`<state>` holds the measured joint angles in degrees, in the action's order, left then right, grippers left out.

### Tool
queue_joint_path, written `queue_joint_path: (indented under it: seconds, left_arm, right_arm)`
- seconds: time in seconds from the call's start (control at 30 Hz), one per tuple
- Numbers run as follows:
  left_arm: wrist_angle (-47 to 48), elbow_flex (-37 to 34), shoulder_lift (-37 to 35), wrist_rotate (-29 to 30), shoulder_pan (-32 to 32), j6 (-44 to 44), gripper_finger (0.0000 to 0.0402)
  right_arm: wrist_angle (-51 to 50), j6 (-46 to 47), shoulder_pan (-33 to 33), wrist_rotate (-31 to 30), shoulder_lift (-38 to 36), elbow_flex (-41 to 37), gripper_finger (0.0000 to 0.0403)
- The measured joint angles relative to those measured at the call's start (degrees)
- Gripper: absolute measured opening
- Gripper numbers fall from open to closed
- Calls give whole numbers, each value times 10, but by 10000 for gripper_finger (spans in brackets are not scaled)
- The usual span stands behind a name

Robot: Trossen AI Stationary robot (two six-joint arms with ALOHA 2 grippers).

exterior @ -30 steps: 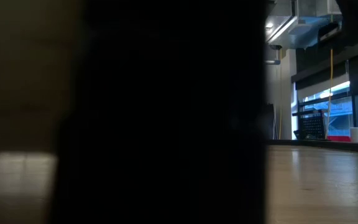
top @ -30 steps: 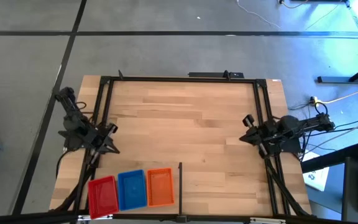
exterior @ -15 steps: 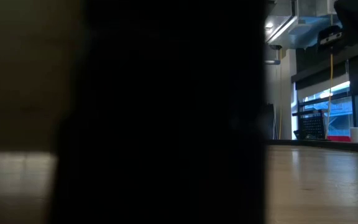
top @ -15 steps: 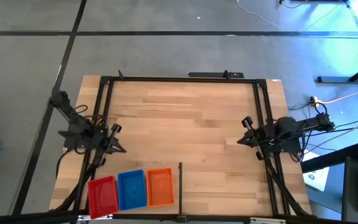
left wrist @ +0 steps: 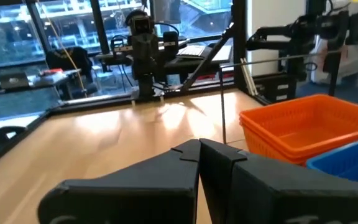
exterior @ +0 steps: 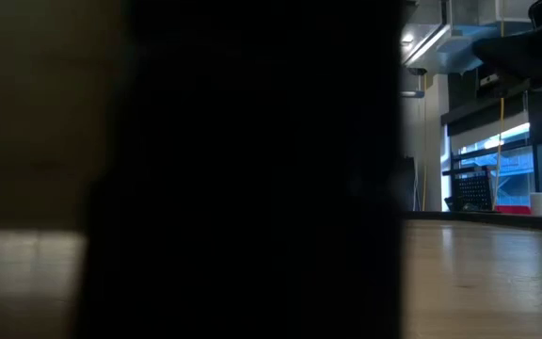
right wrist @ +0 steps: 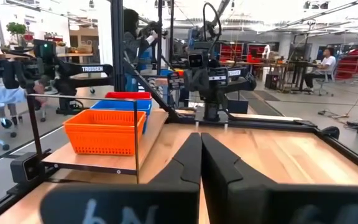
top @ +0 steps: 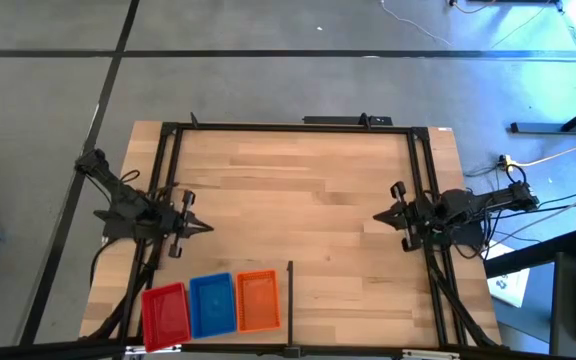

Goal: Stack baskets on shelf by color
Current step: Return to Home Position

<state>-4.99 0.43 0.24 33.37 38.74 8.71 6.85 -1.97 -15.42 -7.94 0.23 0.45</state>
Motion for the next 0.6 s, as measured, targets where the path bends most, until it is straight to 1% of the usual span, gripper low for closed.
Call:
queue_joint_path:
  seconds: [0.1,0.6]
  left_arm:
    - [0,0,0,0,0,-10,0]
    - [0,0,0,0,0,-6,0]
  right_arm:
    - [0,2,0,0,0,0,0]
    - [1,0,0,0,0,0,0]
